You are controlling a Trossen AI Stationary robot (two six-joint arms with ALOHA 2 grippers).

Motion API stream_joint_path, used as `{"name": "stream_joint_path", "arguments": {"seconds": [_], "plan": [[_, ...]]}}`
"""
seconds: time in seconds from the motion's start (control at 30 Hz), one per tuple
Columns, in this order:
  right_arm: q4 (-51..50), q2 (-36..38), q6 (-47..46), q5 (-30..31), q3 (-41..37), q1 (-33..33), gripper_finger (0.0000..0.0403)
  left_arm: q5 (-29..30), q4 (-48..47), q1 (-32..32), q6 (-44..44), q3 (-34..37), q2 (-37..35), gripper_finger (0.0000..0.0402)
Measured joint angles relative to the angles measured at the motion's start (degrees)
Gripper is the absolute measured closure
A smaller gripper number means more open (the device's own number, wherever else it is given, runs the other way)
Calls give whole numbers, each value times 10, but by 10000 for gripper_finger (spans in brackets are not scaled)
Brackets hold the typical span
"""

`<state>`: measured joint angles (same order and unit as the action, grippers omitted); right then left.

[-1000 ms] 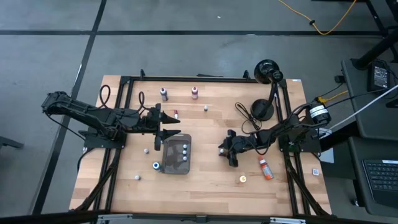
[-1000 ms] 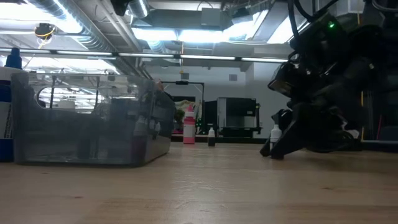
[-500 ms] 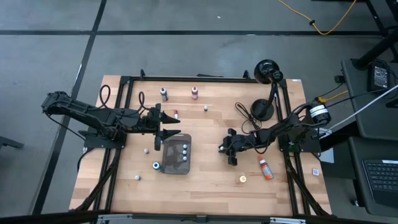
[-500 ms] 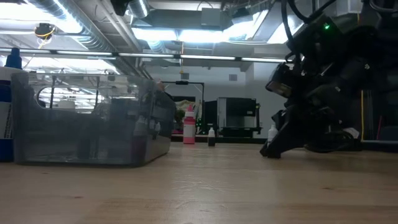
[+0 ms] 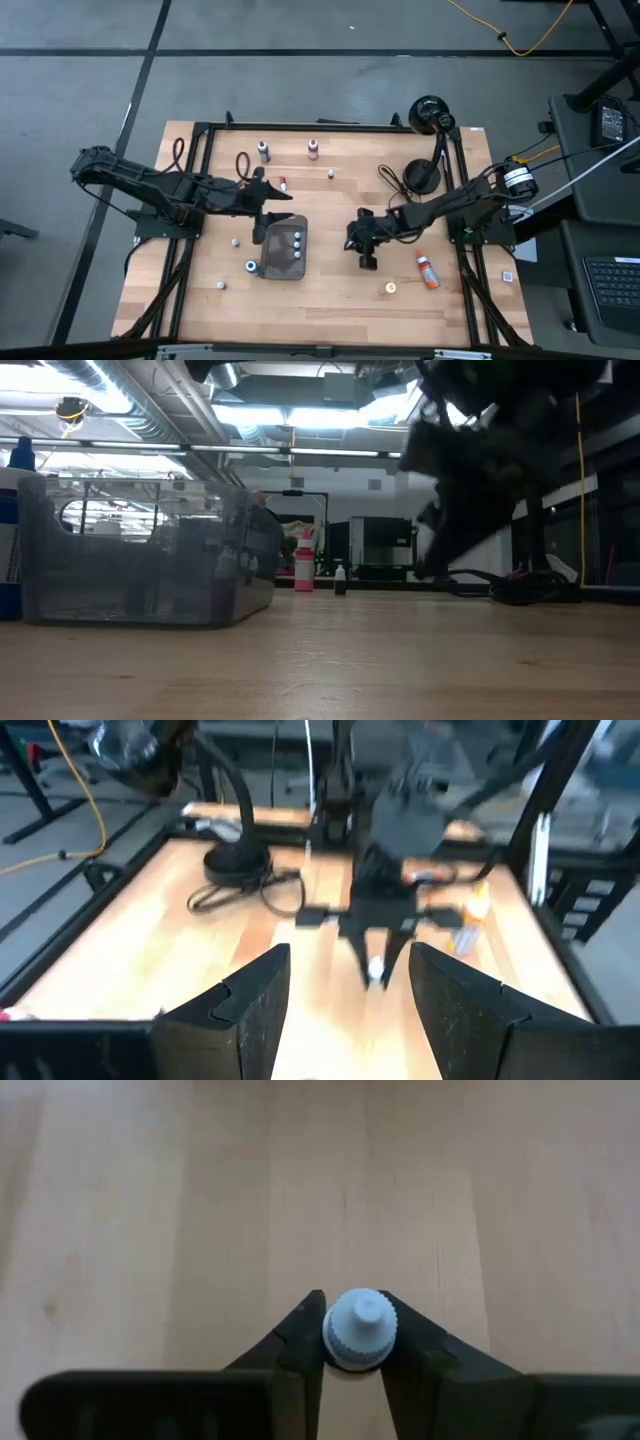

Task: Pick & Place food coloring
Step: Put the bottom red food coloring bottle into the bin

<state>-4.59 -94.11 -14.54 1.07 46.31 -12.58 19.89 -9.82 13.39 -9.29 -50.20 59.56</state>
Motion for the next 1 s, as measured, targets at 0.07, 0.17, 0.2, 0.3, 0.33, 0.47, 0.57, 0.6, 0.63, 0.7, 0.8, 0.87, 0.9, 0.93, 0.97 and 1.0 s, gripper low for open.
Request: {"name": "stream_joint_path", "arguments": {"seconds": [0.07, 0.17, 0.2, 0.3, 0.33, 0.47, 0.57, 0.6, 0.63, 0.7, 0.8, 0.87, 0.9, 0.93, 0.97, 1.0], "plan": [[-24, 0, 10, 1, 33, 0, 325, 0, -20, 0, 1, -20, 14, 201], [-55, 1, 14, 5, 87, 0, 323, 0, -44, 0, 1, -42, 28, 201], [-73, 1, 14, 5, 105, 0, 323, 0, -51, 0, 1, -48, 32, 201], [-128, 1, 16, 17, 164, 0, 323, -3, -84, 0, -8, -67, 39, 201], [-146, 1, 16, 24, 183, 0, 324, -7, -91, 0, -9, -73, 41, 201], [-199, 2, 32, 44, 257, 0, 324, -18, -89, 0, -18, -78, 44, 201], [-211, 2, 42, 57, 302, 0, 324, -18, -83, 0, -19, -78, 44, 201], [-214, 2, 44, 62, 315, 2, 324, -18, -81, 0, -19, -78, 44, 201], [-214, 2, 45, 67, 328, 3, 324, -18, -79, 0, -19, -78, 44, 201], [-212, 2, 45, 69, 351, 8, 324, -26, -77, 0, -14, -78, 44, 201], [-212, 2, 45, 70, 372, 18, 324, -31, -55, 0, 2, -78, 44, 201], [-213, 2, 45, 70, 379, 26, 324, -33, -40, 0, 14, -79, 44, 201], [-213, 2, 45, 70, 381, 30, 324, -34, -38, -1, 22, -79, 44, 201], [-213, 2, 44, 70, 382, 33, 324, -35, -38, -2, 28, -79, 44, 201], [-212, 2, 44, 70, 383, 36, 324, -36, -38, -4, 31, -79, 44, 201], [-211, 2, 44, 70, 383, 38, 324, -38, -37, -7, 31, -79, 44, 201]]}}
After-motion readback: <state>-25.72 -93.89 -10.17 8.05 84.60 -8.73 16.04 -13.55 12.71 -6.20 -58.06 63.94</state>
